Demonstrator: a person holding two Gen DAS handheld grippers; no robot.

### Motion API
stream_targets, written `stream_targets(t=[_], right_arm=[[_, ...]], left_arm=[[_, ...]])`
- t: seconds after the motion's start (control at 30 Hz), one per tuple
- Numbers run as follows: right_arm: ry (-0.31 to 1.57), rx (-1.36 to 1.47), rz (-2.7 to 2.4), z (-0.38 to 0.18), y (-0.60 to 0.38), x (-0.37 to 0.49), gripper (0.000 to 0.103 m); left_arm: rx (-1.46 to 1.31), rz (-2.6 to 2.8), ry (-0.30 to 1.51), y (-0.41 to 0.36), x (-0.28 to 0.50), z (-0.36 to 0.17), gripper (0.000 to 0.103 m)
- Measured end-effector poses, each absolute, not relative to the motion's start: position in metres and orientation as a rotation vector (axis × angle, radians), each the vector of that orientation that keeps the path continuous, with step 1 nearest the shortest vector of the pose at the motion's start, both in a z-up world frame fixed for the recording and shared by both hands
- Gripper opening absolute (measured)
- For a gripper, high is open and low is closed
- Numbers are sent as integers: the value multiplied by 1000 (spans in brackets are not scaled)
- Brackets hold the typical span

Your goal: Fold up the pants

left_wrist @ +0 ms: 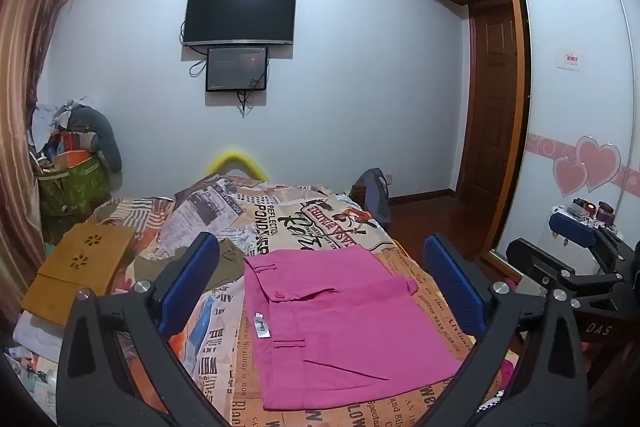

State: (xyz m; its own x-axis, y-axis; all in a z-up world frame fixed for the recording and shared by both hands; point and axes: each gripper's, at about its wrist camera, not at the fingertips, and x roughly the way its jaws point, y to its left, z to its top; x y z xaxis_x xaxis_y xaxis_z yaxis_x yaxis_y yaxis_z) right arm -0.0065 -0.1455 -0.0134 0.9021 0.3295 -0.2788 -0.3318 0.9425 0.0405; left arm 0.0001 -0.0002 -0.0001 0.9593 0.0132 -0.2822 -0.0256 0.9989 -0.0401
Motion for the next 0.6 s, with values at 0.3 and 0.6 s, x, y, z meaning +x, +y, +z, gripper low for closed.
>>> stream_targets(t=[0.3, 0.6], right_arm=[[288, -5, 338, -13, -145, -7, 103], [291, 2, 334, -13, -146, -7, 103]], left_arm=[[-48, 31, 254, 11, -11, 2, 103], [-18, 22, 264, -4, -3, 5, 103]])
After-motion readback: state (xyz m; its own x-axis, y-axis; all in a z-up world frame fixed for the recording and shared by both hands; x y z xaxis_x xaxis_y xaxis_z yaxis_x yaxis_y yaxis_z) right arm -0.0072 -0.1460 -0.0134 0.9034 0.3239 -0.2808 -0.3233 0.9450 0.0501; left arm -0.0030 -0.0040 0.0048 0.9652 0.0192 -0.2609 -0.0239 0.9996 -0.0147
